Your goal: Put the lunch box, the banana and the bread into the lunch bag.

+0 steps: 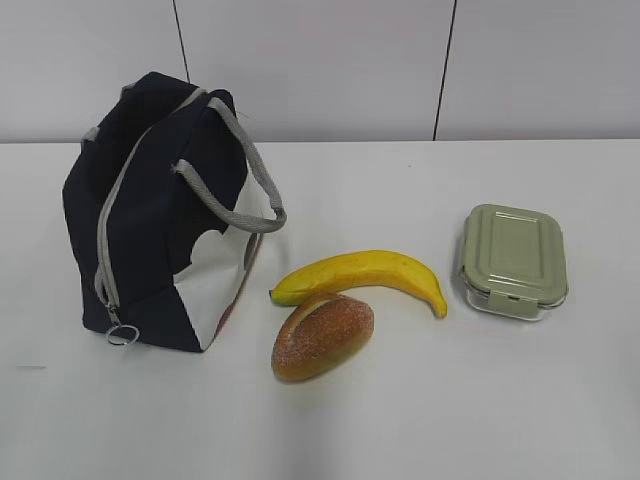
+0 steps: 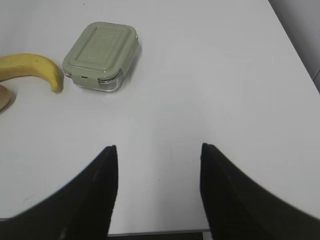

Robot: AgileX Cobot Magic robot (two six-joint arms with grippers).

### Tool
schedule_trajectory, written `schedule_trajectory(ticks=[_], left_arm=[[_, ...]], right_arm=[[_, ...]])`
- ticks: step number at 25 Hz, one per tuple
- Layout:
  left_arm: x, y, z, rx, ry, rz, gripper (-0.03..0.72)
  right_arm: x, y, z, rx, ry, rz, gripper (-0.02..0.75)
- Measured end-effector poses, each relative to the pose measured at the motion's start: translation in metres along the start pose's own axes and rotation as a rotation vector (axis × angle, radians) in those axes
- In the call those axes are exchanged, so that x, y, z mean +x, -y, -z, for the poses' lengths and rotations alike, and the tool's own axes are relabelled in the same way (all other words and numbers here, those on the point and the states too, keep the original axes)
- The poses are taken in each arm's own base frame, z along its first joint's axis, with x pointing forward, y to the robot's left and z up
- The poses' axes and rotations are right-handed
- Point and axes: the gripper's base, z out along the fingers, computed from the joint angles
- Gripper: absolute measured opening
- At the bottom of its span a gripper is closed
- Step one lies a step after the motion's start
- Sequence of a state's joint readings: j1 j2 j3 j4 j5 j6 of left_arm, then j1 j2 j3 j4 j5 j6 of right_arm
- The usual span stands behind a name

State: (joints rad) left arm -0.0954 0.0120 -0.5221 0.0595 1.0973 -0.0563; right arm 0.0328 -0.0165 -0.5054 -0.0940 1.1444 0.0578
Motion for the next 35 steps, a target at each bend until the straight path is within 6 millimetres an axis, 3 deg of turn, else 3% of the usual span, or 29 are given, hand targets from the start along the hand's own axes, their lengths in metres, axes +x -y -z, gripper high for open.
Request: schedule_trajectory(ticks=[13,17,21,25,32,35], left_arm=[[0.0,0.0,0.0,0.0,0.0,0.0,0.593],[-0.012,0.003,0.007,0.031,0.029,0.016,0.592],[-0.046,0.006,0.012,0.056,0.075,0.014,0.585],[-0.087,0.011,0.0,0.096,0.049,0.021,0.566],[-0.164,0.026,-0.044,0.203,-0.064,0.04,0.56],[-0.193,0.031,-0.075,0.228,-0.157,0.046,0.559]], right_arm=[[0.0,0.0,0.0,0.0,0.0,0.0,0.419],[0.0,0.0,0.0,0.0,0.0,0.0,0.419],[0.0,0.0,0.0,0.0,0.0,0.0,0.419],[0.0,0.0,0.0,0.0,0.0,0.0,0.419],[0.0,0.0,0.0,0.0,0.0,0.0,0.419],[0.0,0.0,0.0,0.0,0.0,0.0,0.419]])
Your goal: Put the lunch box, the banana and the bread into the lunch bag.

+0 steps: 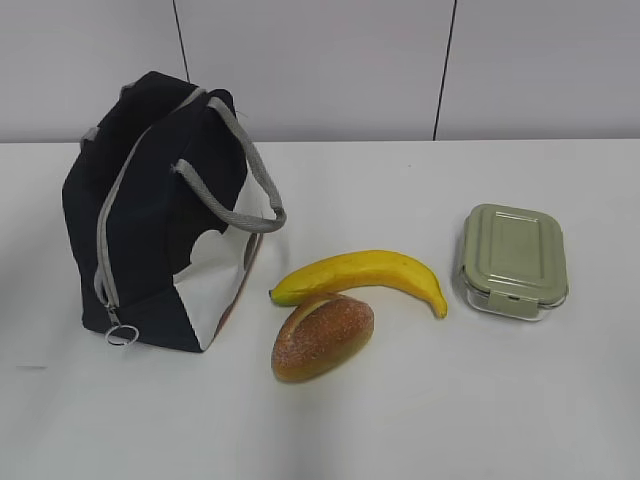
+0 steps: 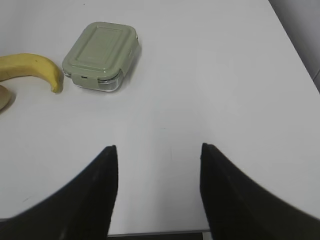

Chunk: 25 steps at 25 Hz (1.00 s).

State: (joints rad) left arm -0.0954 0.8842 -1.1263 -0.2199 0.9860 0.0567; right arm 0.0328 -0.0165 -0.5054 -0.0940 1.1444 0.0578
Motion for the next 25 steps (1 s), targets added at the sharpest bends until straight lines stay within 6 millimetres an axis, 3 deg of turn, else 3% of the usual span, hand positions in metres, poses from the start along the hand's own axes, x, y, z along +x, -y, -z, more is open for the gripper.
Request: schedule_trajectory(ticks=[6,13,21,25], left_arm=[[-0.051,-0.002,-0.062,0.062,-0.198,0.003,0.533],[-0.087,-0.01,-0.138,0.101,-0.362,0.018,0.505],[-0.09,-0.02,-0.217,0.147,-0.484,0.048,0.431],[-0.087,-0.02,-0.242,0.196,-0.512,0.061,0.419]], right_arm=[[0.0,0.0,0.0,0.0,0.0,0.0,0.419],[0.0,0.0,0.0,0.0,0.0,0.0,0.419],[0.0,0.0,0.0,0.0,0.0,0.0,0.419],[0.0,0.0,0.0,0.0,0.0,0.0,0.419]])
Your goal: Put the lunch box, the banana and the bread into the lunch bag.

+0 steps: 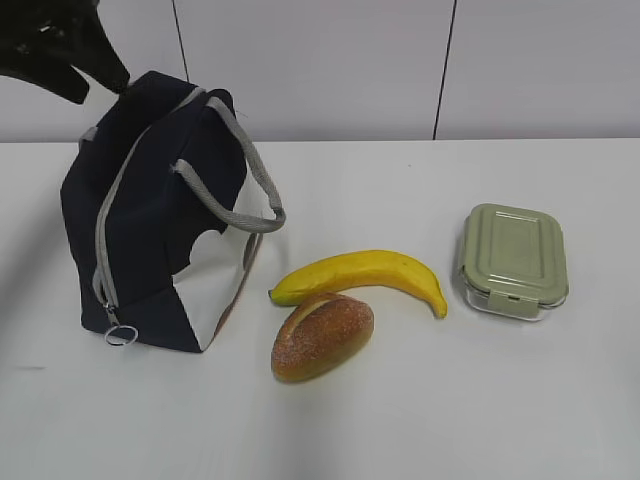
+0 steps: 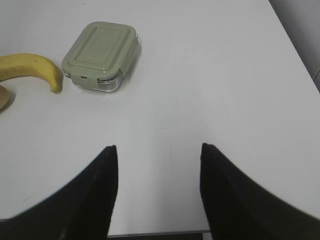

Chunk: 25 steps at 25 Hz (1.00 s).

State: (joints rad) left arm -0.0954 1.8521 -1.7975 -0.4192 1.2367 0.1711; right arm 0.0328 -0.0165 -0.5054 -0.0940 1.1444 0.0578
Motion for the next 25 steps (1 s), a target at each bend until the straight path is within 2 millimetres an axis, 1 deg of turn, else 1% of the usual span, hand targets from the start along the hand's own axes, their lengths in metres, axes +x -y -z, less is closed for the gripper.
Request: schedule_trajectory(ticks=[6,10,13,21,23,25], left_arm=[[-0.005,-0.008,-0.022,0.008,-0.036,0.01,0.412],[-0.007,-0.012,-0.026,-0.011,-0.03,0.008,0.379],[-0.008,-0.014,-0.027,-0.027,-0.021,0.003,0.34],[-0.008,-0.02,-0.041,-0.028,-0.052,0.014,0.319],[-0.008,-0.021,-0.042,-0.028,-0.055,0.015,0.283],[-0.008,-0.02,-0.042,-0.027,-0.055,0.016,0.221]], right_arm=[[0.0,0.0,0.0,0.0,0.0,0.0,0.419],[0.0,0.0,0.0,0.0,0.0,0.0,0.419],[0.0,0.0,0.0,0.0,0.0,0.0,0.419],[0.0,0.0,0.0,0.0,0.0,0.0,0.419],[0.0,0.0,0.0,0.0,0.0,0.0,0.419],[0.0,0.0,0.0,0.0,0.0,0.0,0.419]])
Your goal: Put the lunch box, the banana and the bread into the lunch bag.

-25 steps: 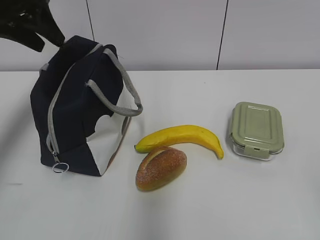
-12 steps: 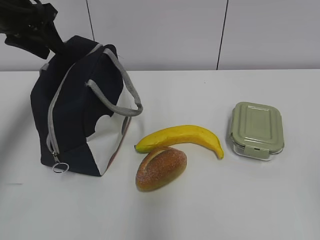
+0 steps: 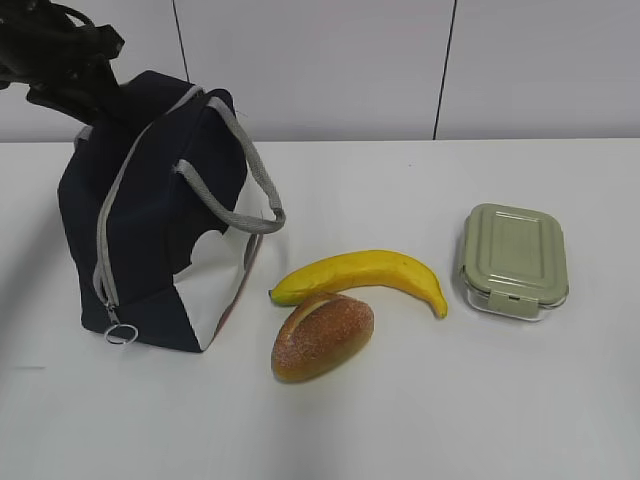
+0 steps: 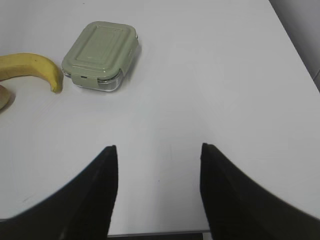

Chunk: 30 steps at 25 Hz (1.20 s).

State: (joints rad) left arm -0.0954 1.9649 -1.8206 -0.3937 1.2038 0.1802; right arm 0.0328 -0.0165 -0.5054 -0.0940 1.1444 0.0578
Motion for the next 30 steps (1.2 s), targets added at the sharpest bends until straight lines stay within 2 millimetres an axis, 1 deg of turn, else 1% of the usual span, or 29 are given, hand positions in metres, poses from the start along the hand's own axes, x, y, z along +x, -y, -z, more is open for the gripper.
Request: schedule_trajectory(ticks=[5,7,10,24,30], left_arm=[[0.0,0.0001,0.0,0.001,0.0,-0.002,0.05],[0.0,0.0001,0.0,0.001,0.0,-0.002,0.001],[0.0,0.0001,0.0,0.001,0.0,-0.002,-0.01],[0.0,0.0002,0.0,0.003,0.0,-0.001,-0.014],[-0.0001,0.0069,0.0003,0.076,0.0,0.026,-0.015]], right_arm=[[0.0,0.0,0.0,0.0,0.0,0.0,0.419],[0.0,0.0,0.0,0.0,0.0,0.0,0.419],[0.0,0.0,0.0,0.0,0.0,0.0,0.419],[0.0,0.0,0.0,0.0,0.0,0.0,0.419],[0.0,0.0,0.0,0.0,0.0,0.0,0.419]])
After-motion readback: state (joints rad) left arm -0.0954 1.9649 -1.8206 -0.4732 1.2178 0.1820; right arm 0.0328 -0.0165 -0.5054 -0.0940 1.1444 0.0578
